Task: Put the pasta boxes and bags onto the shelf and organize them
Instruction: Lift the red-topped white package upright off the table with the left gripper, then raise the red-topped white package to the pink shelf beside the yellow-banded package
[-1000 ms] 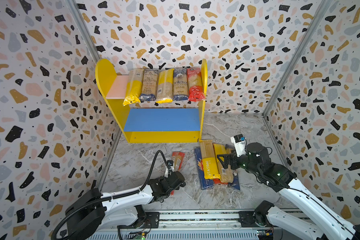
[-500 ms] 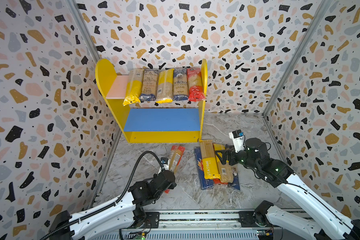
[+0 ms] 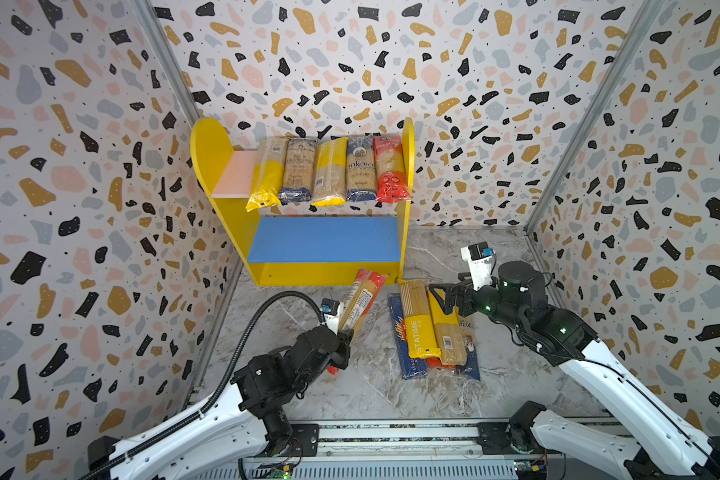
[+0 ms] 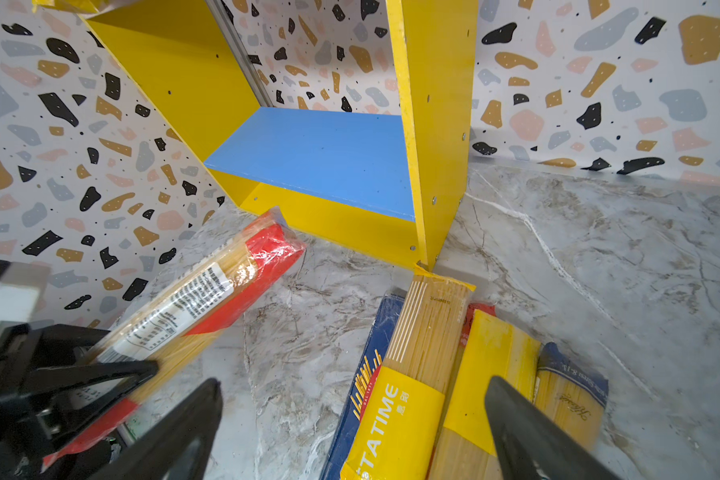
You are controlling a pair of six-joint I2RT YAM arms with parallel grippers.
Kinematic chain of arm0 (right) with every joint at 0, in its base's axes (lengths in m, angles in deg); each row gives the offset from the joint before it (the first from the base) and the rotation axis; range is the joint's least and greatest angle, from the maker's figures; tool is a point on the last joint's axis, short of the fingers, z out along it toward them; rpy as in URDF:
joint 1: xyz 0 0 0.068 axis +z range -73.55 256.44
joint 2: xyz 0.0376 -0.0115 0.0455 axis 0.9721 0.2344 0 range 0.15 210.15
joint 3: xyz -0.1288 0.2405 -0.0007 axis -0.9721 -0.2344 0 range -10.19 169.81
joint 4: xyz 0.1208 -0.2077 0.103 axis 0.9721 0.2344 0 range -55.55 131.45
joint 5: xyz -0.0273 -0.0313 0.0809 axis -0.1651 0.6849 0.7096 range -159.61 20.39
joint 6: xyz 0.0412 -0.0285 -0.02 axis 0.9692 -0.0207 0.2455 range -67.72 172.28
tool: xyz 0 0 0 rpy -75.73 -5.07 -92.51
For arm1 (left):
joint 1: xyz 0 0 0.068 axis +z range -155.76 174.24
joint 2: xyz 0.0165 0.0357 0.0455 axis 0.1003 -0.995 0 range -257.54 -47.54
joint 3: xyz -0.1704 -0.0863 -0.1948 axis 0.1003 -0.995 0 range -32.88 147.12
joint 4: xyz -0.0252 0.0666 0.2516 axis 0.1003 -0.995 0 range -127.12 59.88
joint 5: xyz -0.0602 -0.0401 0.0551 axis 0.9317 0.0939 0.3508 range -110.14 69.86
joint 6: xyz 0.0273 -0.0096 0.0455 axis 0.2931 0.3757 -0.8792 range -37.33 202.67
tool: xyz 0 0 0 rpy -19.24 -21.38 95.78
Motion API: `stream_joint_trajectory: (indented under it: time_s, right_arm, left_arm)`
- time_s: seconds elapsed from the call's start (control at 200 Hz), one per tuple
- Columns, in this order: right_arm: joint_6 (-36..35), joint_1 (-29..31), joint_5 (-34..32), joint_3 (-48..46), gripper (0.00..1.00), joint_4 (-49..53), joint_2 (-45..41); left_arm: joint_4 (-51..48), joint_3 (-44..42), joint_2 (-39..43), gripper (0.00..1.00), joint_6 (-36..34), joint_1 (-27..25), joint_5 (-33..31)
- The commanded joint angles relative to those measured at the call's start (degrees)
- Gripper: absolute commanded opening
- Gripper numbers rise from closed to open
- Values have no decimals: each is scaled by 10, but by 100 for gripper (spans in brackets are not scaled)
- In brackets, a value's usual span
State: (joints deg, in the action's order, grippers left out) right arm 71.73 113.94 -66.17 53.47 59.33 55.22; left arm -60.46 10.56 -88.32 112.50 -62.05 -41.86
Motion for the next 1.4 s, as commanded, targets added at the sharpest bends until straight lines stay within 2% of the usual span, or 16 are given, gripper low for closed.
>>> stream_joint_trajectory:
  time_s: [0.0,0.155,0.315,0.496,0.701,0.786,0.971,1.071,1.166,1.307,1.397]
  right_arm:
    - [-11,-1,-5,26,99,3,-4]
    - [-13,-2,-6,31,99,0,-3]
    - [-18,-2,-7,39,99,-1,0]
    - [-21,-2,-2,51,99,-4,4]
    - [-22,-2,-2,62,99,-8,11]
    - [-24,-1,0,68,99,-9,15]
    - [-29,-2,4,93,99,-12,28]
    - [-31,-1,7,103,99,-16,34]
    - [-33,-2,12,112,99,-22,44]
    - [-34,-2,16,118,99,-32,52]
    - [-36,-2,13,122,99,-34,53]
  left_arm:
    - [78,73,14,0,-48,2,13]
    - [76,131,3,0,-80,1,27]
    - [69,190,-9,0,-111,2,5]
    - [116,238,-11,0,-154,1,4]
    - [114,324,-54,0,-195,2,-18]
    - [111,366,-76,0,-213,1,-42]
    - [80,477,-141,0,-261,2,-138]
    - [42,566,-202,0,-290,2,-212]
    - [22,645,-258,0,-328,5,-234]
    - [0,757,-327,0,-350,60,-218]
    - [-21,827,-373,0,-347,120,-166]
